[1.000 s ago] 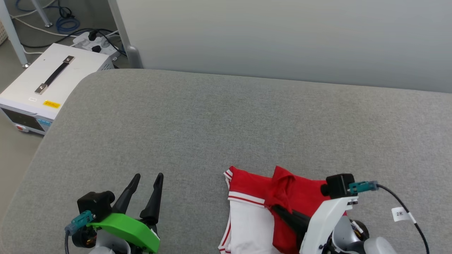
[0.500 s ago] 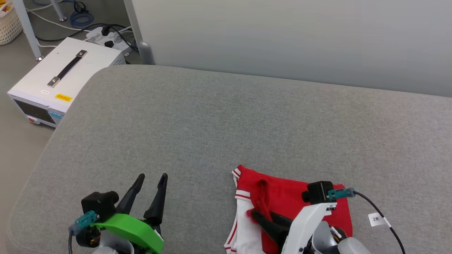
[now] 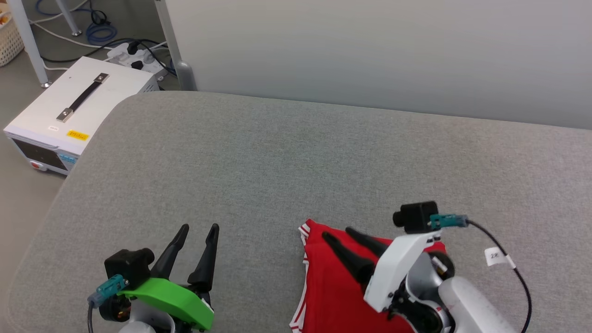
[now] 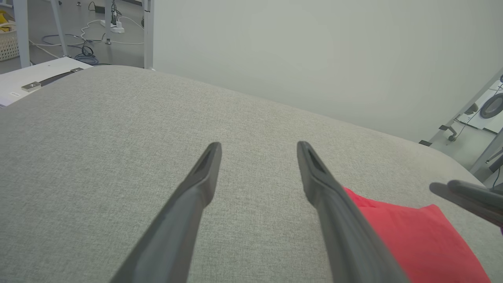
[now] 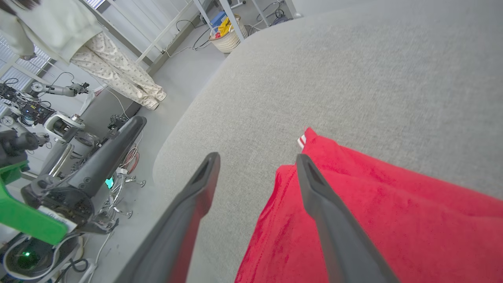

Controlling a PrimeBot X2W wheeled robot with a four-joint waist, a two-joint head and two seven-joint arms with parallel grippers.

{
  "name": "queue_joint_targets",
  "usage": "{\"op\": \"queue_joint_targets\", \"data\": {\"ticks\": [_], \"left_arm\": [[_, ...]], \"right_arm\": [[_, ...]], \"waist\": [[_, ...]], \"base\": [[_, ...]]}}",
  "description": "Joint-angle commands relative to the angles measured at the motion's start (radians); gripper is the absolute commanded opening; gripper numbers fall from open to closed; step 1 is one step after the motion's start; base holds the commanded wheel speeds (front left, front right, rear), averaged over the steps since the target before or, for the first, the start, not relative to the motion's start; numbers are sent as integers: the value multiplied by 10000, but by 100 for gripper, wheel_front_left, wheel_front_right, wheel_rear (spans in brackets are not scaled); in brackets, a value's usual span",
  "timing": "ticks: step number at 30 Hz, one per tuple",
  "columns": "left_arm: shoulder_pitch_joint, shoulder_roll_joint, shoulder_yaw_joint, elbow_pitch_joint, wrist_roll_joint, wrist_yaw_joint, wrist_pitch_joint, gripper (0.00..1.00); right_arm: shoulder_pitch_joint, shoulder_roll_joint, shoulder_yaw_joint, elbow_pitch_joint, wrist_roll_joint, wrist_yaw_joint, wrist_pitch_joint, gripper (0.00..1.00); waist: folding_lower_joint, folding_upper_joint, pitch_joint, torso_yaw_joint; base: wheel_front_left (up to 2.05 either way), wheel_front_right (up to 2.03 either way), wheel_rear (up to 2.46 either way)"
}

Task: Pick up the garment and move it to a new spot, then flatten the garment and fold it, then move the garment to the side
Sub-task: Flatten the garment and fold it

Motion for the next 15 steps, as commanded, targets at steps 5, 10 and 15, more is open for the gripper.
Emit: {"op": "queue_joint_targets", "data": {"ticks": [5, 10, 15], "left_arm": [[72, -197, 133, -241, 257, -90, -58, 100], [161, -556, 517, -752, 666, -259, -58, 100], [350, -1004, 978, -1087, 1319, -437, -58, 100]], "right_arm": [[-727, -1497, -543, -782, -2794, -6, -1153, 100], [-575, -2262, -1835, -1388, -4108, -6, -2171, 100], [455, -2784, -3455, -2231, -4633, -6, -3070, 100]], "waist": [[0, 0, -39, -209], [0, 0, 4, -364], [0, 0, 75, -515]], "base": [[0, 0, 0], [0, 0, 0], [0, 0, 0]]}}
